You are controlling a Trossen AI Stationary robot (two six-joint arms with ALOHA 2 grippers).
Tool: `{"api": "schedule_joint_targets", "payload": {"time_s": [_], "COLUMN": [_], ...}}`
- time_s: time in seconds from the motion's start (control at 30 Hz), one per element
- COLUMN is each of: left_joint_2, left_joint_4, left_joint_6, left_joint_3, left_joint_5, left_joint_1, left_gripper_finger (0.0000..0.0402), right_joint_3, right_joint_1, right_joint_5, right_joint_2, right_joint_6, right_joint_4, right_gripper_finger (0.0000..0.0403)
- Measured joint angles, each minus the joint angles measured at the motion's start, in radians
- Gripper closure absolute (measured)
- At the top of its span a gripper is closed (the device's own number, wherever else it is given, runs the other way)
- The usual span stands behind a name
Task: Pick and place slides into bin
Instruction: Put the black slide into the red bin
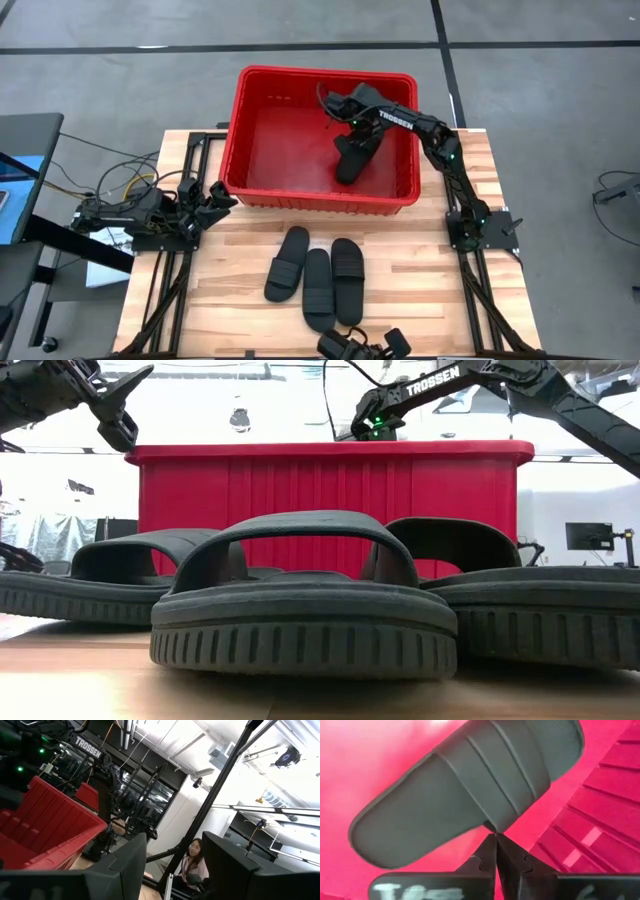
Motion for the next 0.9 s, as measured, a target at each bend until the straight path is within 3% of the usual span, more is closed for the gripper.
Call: {"api": "schedule_joint_targets", "payload": {"time_s": [0.37,0.9], "left_joint_2": [0.0,0.0], "left_joint_4": [-0.005,-0.009], "left_joint_6": [-0.001,-0.001], "left_joint_3": [0.0,0.0], "left_joint_5": [0.001,0.0], "left_joint_1": [0.0,0.0], "left_gripper_finger": [0.0219,0.0219], "right_joint_3": [-0.122,-0.125], "right_joint_1": [-0.013,0.003], "right_joint_5": [-0.02,-0.021], "right_joint_2": [0.0,0.0], "right_joint_6": [0.036,-0.071], "right_joint_4": [0.021,0.259], "right_gripper_finger": [0.0403,0.0403]}}
